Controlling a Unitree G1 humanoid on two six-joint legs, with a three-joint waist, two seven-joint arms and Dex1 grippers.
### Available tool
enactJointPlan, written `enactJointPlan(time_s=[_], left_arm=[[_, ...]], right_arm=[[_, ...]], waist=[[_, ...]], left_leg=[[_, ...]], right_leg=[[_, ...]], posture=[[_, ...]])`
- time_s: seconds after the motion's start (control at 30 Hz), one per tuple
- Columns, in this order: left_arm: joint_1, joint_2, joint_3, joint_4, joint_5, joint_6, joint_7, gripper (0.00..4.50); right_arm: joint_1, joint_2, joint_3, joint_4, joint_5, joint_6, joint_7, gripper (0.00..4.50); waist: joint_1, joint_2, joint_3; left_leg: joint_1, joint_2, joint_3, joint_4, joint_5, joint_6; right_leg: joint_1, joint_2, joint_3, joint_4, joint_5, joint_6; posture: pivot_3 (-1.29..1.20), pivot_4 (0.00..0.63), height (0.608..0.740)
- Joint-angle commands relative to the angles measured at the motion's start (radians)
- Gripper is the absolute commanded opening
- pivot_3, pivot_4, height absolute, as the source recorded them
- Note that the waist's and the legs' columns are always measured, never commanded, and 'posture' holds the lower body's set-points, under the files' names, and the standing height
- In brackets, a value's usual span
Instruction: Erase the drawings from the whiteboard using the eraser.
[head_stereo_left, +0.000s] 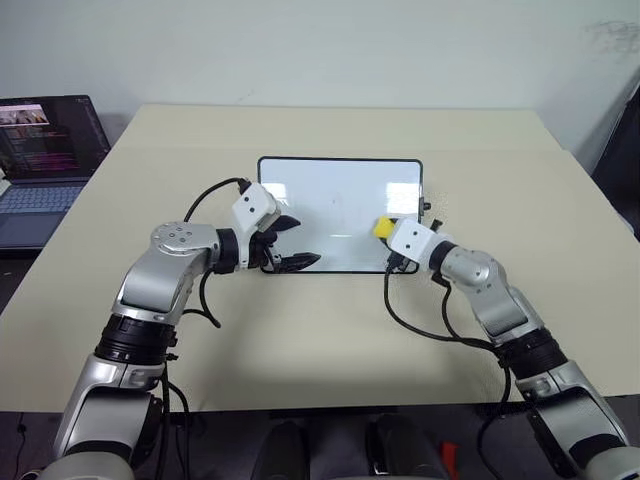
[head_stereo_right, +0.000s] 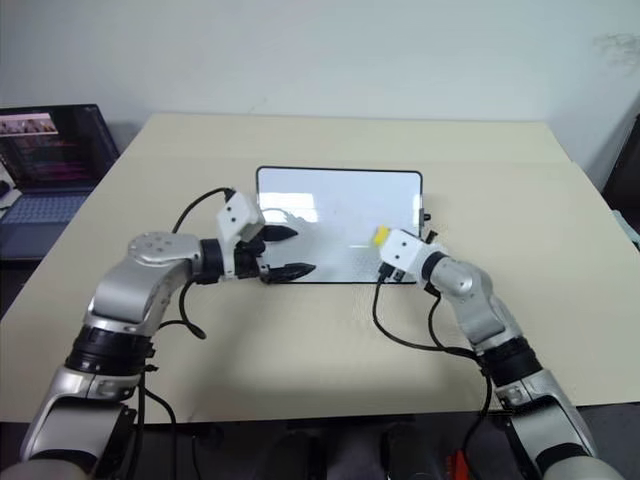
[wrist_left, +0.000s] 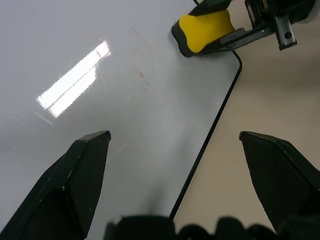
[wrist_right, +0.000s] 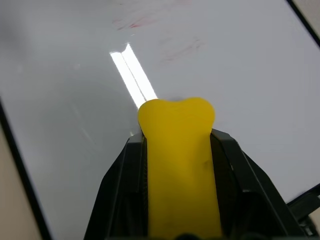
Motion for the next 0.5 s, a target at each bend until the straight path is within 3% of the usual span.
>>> enactJointPlan(time_s=[0.03,0.2,0.5], left_arm=[[-0.006,0.008,0.023,-0.034,-0.014,0.000,-0.001,4.50],[-0.008,0.005,0.023,-0.033,-0.015,-0.002,-0.002,4.50],[-0.006,0.002,0.004,-0.080,-0.026,-0.041,-0.058,4.50]], right_arm=[[0.007,-0.027,0.018,0.027,-0.033,-0.026,0.016,1.31],[0.015,-0.027,0.017,0.012,-0.029,-0.069,0.023,1.31],[0.144,0.026,-0.138,-0.388,0.122,0.151,0.029,1.31]], waist=[[0.000,0.000,0.000],[0.000,0.000,0.000],[0.005,0.001,0.001]], left_leg=[[0.000,0.000,0.000,0.000,0.000,0.000],[-0.001,0.000,0.000,0.000,0.000,0.000],[-0.006,0.000,-0.001,-0.001,0.000,0.000]], right_leg=[[0.000,0.000,0.000,0.000,0.000,0.000],[-0.001,0.001,0.000,0.000,0.001,-0.001],[-0.004,0.000,-0.001,-0.002,0.000,-0.001]], posture=[[0.00,0.150,0.740],[0.00,0.150,0.740],[0.00,0.150,0.740]])
